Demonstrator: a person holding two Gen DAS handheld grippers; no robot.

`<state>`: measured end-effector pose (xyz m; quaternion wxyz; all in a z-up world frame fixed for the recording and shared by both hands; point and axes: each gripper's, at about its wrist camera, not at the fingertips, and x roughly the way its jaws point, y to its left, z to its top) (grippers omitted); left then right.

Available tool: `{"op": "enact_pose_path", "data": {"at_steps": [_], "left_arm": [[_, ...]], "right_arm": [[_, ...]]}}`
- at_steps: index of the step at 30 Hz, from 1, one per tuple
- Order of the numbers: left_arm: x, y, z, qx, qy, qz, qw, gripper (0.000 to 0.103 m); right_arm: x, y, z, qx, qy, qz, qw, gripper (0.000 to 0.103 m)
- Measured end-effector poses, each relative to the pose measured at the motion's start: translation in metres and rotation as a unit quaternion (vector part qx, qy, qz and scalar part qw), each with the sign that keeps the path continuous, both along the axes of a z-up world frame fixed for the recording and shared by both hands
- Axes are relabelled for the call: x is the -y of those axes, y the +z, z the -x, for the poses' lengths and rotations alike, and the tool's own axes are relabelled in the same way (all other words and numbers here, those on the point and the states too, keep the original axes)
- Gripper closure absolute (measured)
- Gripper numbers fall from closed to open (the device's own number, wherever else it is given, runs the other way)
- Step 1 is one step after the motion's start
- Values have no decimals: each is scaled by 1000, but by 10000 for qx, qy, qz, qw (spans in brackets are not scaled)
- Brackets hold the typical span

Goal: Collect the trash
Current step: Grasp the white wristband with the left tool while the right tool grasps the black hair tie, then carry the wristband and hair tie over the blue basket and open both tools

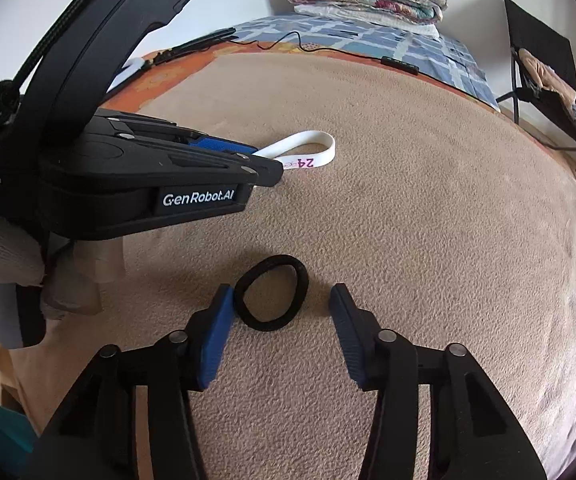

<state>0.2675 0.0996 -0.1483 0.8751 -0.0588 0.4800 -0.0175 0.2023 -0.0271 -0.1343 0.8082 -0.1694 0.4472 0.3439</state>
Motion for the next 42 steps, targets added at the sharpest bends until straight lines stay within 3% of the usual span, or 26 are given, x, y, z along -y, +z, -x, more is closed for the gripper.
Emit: {"op": "enact_pose_path", "data": {"at_steps": [4,7,24,42], "left_arm": [[-2,3,4,28,73,-33,10000,95],[-4,9,9,63,120,26,9999,95],[2,65,62,389,107,34,9992,95],[36,110,190,549,-199,44,9983,95]], "right_arm": [[-3,1,1,59,81,13,9999,91],[-4,3,2,49,71,5,10000,96],[17,50,14,240,-190,-401,9987,96],[54,87,92,185,-38,-607,9980,96]]}}
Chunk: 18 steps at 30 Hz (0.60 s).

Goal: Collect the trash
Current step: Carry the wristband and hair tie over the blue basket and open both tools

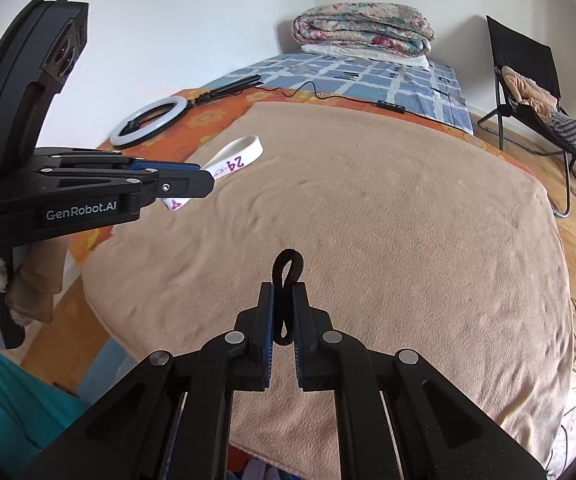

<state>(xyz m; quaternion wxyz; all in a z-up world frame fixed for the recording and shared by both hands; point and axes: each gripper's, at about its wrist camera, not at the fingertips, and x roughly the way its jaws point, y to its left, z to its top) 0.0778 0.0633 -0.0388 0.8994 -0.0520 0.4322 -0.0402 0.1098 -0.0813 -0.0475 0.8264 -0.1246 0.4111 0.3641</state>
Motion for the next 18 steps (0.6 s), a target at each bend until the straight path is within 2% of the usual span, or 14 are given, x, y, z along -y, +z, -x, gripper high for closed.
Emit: {"op": "enact_pose_path", "data": {"at_steps": [9,18], "left_arm": [[24,-11,77,-136,-87,142,9998,95],[48,-39,123,-436,-138,316,9985,95]], "right_arm": [[27,9,43,-48,60,-119,9999,96],[54,4,87,-236,49,-275,9993,96]]}}
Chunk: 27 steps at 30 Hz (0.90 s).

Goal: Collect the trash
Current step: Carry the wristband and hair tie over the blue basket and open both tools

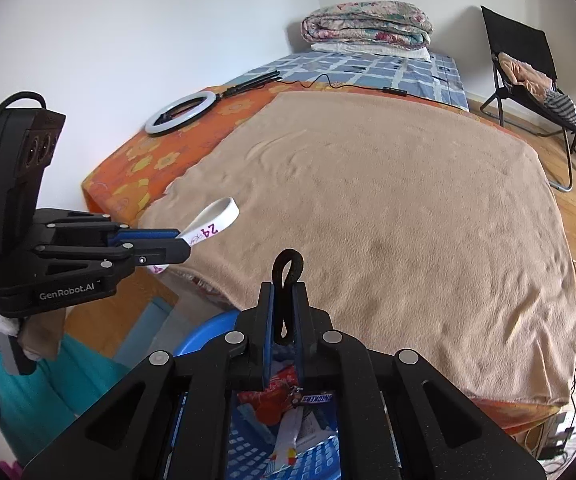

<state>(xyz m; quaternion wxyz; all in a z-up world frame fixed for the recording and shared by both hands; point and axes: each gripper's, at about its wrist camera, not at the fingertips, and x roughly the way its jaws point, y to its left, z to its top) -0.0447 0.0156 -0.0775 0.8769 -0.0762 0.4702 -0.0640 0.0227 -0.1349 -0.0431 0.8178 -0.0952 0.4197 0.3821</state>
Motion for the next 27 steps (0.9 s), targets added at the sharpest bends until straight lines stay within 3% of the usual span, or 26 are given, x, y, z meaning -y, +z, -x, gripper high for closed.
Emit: {"op": "enact_pose_path", "data": {"at_steps": [18,20,23,27], "left_arm": [[29,-66,35,-880,-309,-61,9956,95],[29,-68,35,-909,-317,-81,9953,90],[30,-69,36,-900,-298,-144,9954,73],[29,-68,36,-870,-234,-191,9958,58]], "right_arm": [[22,-54,43,-594,78,305,9977,96],[23,-58,46,-630,94,339,9974,96],[24,-65,47,-704,86,412,9966,95],[28,-71,44,-788,-37,455,9958,81]]}}
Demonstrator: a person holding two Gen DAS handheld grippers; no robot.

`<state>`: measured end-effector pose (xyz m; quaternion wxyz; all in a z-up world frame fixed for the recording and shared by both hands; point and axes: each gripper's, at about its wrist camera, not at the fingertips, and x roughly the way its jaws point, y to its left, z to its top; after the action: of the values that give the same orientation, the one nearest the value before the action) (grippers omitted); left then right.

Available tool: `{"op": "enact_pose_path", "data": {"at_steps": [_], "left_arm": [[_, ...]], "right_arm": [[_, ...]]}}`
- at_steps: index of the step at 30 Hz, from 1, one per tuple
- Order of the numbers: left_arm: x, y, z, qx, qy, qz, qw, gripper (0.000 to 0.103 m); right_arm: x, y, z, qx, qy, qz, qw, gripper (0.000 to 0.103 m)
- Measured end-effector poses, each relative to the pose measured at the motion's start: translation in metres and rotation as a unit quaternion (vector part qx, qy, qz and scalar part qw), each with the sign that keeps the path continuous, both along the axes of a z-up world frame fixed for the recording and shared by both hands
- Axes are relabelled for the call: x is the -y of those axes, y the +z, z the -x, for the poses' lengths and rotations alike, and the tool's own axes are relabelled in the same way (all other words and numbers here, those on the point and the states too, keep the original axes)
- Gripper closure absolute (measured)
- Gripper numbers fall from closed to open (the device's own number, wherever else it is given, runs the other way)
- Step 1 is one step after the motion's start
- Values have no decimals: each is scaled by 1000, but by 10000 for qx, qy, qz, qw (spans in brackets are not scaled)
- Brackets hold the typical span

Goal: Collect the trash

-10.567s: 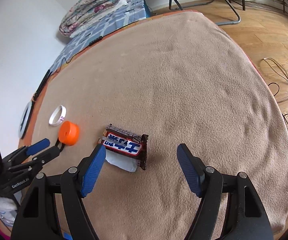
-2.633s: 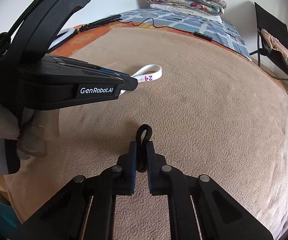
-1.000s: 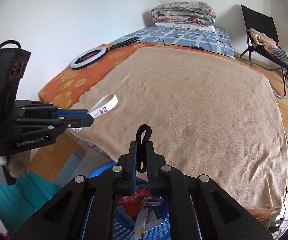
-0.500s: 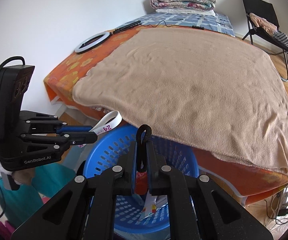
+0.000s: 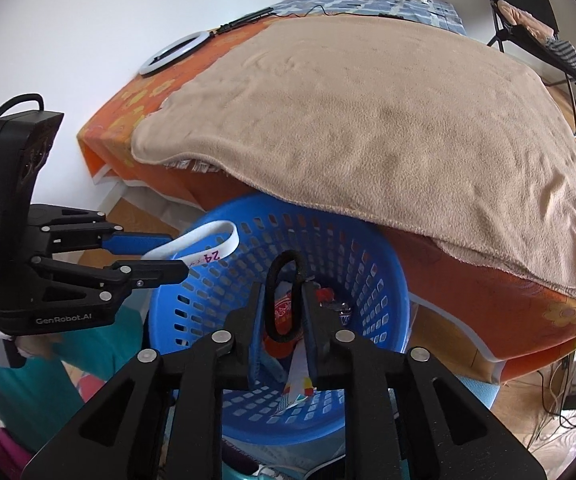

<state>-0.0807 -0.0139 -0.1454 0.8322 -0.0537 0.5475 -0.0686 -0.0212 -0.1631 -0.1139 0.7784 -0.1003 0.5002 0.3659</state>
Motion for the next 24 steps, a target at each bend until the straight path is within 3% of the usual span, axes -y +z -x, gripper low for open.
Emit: {"op": "enact_pose_path", "data": {"at_steps": [2,5,8,13,16,18,24], "left_arm": [[-1,0,0,5,26,7,10000,58],[-3,1,-1,26,47,-21,10000,57],[-3,1,-1,58,69,-32,10000,48],[-3,4,-1,118,110,-62,9999,43],[-4,6,-2,149,153,-49,9998,36],[-5,8,-2,185,192,-65,9996,34],[-9,17,-3,319,300,-63,9990,34]], "right_arm": [[2,-1,-1,-20,-73,5,10000,71],[6,-1,-3,-19,-169,31,9999,67],[9,-1,-4,-8,-232,69,9997,54],[9,-1,-4,7,-280,118,9995,51],[11,1,-5,42,-354,145,9993,40],[12,3,-5,82,-408,128,9991,38],[13,7,-9,223,-622,265,9975,34]]}}
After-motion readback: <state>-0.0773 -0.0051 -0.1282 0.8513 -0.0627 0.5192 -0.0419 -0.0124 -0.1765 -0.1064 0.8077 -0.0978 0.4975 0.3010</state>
